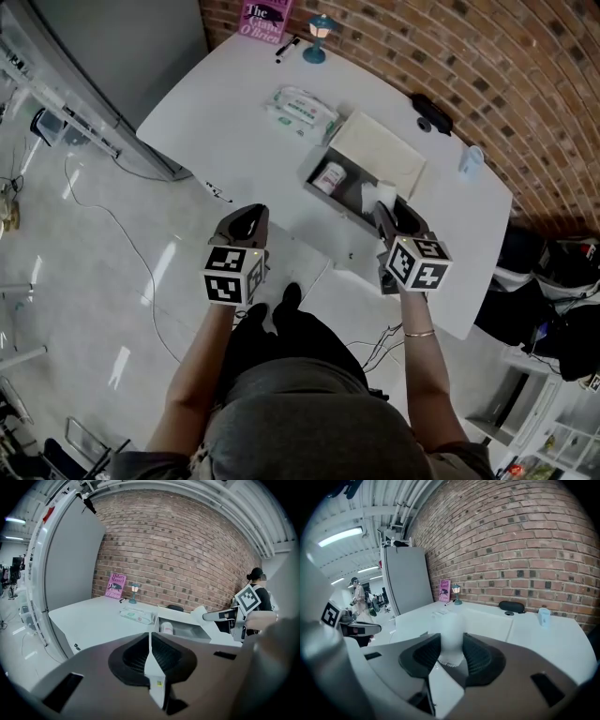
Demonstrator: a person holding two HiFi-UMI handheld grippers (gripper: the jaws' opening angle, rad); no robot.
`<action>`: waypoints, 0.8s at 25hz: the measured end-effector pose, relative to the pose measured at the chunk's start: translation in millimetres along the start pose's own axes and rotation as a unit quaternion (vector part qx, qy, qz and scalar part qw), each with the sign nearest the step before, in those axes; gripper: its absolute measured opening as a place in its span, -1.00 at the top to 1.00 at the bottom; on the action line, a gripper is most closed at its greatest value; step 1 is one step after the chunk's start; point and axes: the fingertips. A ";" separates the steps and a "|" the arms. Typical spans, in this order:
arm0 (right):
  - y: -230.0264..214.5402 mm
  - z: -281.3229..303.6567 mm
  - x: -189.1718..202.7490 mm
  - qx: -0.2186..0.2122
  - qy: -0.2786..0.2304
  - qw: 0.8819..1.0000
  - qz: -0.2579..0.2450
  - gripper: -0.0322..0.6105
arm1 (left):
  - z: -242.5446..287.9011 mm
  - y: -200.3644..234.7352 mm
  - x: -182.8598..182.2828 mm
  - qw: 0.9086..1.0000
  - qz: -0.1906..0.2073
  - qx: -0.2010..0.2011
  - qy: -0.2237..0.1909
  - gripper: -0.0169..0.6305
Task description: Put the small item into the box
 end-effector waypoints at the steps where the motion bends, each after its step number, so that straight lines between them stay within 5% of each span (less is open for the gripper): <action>1: 0.5 3.3 2.3 -0.005 0.007 1.000 -0.009 0.43 | -0.9 1.3 0.9 1.000 -0.001 -0.003 0.000 0.84; 20: -4.6 40.8 37.7 -0.060 0.125 0.979 -0.152 0.43 | -8.8 14.2 8.6 0.999 -0.023 -0.040 0.000 0.84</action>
Point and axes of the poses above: the fingertips, and each gripper's own axes: z forward along the fingers, y to its left, x out of its underside, and after that the axes turned 9 degrees about -y, right-handed
